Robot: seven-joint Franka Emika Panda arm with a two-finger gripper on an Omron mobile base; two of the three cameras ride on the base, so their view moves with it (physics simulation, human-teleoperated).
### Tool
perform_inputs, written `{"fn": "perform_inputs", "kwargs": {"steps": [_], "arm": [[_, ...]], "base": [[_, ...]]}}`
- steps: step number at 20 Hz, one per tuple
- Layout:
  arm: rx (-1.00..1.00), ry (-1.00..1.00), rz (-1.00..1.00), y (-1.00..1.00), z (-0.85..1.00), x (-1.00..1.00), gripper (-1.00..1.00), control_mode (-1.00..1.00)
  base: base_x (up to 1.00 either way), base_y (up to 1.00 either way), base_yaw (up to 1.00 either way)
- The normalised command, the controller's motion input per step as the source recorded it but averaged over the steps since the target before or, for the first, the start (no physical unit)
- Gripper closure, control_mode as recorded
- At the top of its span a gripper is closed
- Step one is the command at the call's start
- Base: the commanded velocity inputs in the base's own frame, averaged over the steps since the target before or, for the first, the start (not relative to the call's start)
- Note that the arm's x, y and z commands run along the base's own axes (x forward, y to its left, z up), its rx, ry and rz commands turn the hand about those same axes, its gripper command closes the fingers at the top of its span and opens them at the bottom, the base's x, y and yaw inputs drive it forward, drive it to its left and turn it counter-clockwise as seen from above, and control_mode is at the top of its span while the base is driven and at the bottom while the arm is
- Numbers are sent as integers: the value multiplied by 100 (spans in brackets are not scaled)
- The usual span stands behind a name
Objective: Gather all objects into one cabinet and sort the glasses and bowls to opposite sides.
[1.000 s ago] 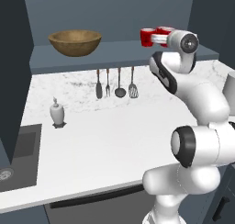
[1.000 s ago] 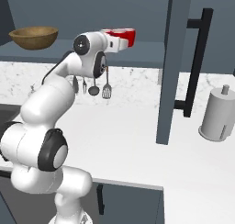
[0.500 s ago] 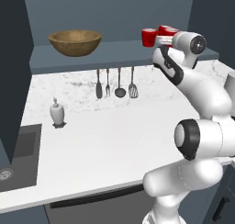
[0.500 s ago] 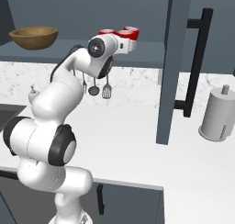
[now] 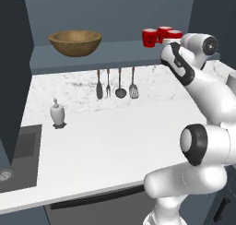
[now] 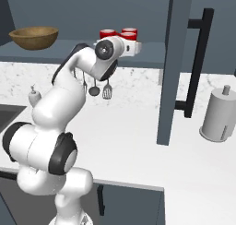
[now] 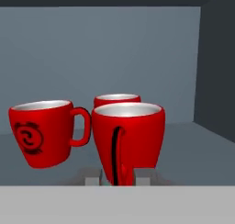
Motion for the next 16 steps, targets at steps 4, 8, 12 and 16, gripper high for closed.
{"fn": "perform_inputs", "kwargs": {"steps": [4,8,12,16], "arm": [[2,0,0,0,21,-85,-100,-100],[3,1,0,0,22,-90,-100,-100],[2,9,0,2,31,-78,-100,-100],[4,23,0,28,48,-66,-100,-100]], "base": [[0,0,0],[0,0,0],[0,0,0],[0,0,0]]}}
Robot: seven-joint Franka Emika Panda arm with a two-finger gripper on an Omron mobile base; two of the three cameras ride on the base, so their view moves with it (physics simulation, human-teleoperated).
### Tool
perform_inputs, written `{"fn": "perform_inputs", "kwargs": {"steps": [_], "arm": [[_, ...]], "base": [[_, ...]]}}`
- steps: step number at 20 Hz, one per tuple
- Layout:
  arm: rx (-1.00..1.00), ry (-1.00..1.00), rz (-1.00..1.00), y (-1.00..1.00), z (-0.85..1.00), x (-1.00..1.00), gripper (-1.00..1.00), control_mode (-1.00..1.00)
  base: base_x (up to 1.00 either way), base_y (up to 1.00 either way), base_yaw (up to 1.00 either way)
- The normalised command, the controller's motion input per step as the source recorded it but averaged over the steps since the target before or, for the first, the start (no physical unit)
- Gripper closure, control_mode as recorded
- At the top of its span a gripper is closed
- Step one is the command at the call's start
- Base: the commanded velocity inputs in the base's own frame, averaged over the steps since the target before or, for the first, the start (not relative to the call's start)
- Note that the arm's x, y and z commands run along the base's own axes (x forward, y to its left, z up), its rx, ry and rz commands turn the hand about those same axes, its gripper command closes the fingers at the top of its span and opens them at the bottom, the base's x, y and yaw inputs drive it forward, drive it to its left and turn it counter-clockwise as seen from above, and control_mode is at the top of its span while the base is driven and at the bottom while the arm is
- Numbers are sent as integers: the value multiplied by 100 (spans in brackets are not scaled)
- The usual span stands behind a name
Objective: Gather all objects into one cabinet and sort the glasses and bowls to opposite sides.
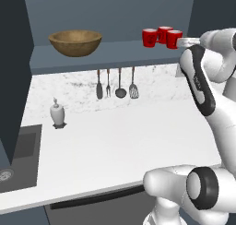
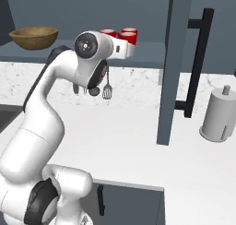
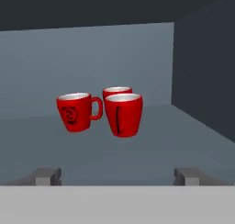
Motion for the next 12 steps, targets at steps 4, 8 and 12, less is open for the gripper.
{"fn": "perform_inputs", "kwargs": {"steps": [4,8,12], "arm": [[6,17,0,25,30,-91,-100,-100],[3,1,2,17,2,-100,-100,-100],[1,-2,10,6,-4,-100,-100,-100]], "base": [[0,0,0],[0,0,0],[0,0,0]]}}
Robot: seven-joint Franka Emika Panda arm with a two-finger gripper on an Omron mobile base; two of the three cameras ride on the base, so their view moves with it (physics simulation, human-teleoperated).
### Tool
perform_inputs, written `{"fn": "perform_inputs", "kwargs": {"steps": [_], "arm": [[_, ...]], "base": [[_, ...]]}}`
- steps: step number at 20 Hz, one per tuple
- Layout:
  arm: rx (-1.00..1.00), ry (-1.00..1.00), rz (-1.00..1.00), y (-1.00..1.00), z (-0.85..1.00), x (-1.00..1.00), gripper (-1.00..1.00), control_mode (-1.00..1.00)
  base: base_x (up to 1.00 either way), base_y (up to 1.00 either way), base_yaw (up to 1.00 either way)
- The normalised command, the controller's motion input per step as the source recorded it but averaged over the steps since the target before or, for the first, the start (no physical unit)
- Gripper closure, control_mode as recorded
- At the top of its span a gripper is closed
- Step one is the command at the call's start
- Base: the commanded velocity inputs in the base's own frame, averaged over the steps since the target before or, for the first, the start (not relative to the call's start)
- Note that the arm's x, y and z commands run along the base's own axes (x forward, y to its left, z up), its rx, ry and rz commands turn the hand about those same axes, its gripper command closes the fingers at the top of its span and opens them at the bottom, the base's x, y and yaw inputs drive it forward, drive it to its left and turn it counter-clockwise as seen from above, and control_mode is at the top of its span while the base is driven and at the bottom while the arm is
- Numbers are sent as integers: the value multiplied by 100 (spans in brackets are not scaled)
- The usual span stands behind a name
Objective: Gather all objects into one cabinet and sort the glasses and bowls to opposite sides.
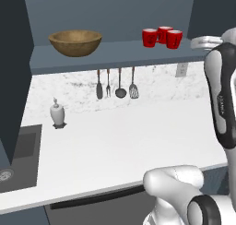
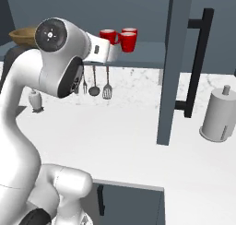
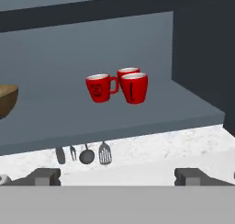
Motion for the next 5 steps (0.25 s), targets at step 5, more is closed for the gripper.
{"fn": "perform_inputs", "kwargs": {"steps": [5], "arm": [[2,-4,13,16,-3,-100,-100,-100]], "base": [[0,0,0]]}}
